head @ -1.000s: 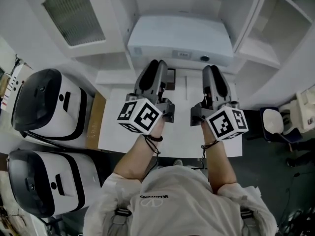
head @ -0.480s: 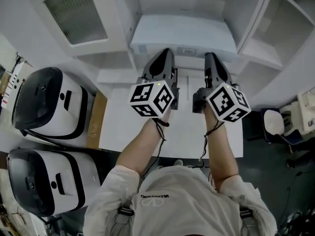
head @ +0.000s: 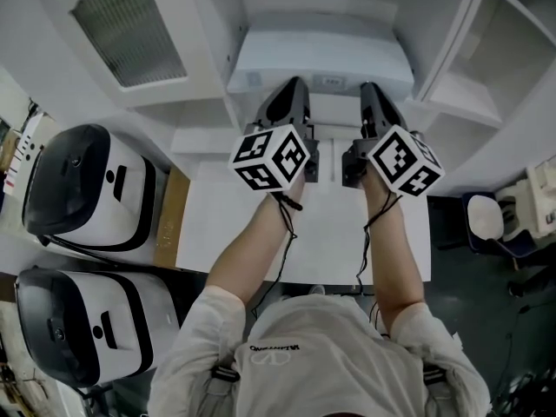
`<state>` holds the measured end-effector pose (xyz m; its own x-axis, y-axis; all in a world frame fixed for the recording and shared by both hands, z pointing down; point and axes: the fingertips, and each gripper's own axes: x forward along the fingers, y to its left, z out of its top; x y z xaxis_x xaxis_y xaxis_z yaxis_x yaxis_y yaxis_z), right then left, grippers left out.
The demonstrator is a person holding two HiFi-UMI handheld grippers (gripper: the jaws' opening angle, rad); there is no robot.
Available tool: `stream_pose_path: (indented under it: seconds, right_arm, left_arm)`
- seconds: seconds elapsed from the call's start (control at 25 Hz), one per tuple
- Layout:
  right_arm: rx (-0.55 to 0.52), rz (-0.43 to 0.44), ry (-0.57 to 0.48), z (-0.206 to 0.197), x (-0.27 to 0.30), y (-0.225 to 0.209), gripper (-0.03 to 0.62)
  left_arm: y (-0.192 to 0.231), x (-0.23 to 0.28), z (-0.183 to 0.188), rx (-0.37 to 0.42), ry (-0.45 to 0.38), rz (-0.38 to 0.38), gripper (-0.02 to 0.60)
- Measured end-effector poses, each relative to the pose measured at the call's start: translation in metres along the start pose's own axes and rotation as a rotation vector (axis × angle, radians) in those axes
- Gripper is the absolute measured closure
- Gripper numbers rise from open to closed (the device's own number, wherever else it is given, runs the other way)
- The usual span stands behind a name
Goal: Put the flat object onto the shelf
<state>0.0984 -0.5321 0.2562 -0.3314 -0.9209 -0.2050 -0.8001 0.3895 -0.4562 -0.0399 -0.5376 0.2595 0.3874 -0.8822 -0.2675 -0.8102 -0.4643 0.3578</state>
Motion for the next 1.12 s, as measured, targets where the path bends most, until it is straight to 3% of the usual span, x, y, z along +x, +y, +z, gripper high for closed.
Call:
stream_pose_path:
  seconds: [0.24, 0.4, 0.6, 0.76, 0.88, 1.12]
  right_arm:
    - [-0.004, 0.002, 0.003, 0.0, 0.006, -0.005, 0.583]
    - [-0.004, -0.006, -0.022, -0.001, -0.008, -0.007, 0.583]
    - [-0.041, 0.034, -0.077, 0.006, -0.052, 0.0, 0.583]
    - [-0.089, 0.068, -0.121, 0.013, -0.089, 0.006, 0.583]
    - [-0.14, 0.09, -0.115, 0.012, -0.109, 0.009, 0.583]
    - [-0.208, 0.085, -0.059, -0.004, -0.142, -0.003, 0.583]
  left_arm:
    - [0.002, 0.007, 0.0, -0.007, -0.007, -0.003, 0.577]
    - [0.0, -0.005, 0.006, 0.02, -0.057, -0.023, 0.577]
    - [-0.018, -0.05, 0.025, 0.227, -0.124, -0.098, 0.577]
    - [-0.029, -0.099, 0.03, 0.38, -0.129, -0.139, 0.577]
    - [-0.02, -0.131, 0.029, 0.399, -0.107, -0.112, 0.577]
    - [0.024, -0.177, 0.026, 0.382, -0.095, 0.03, 0.577]
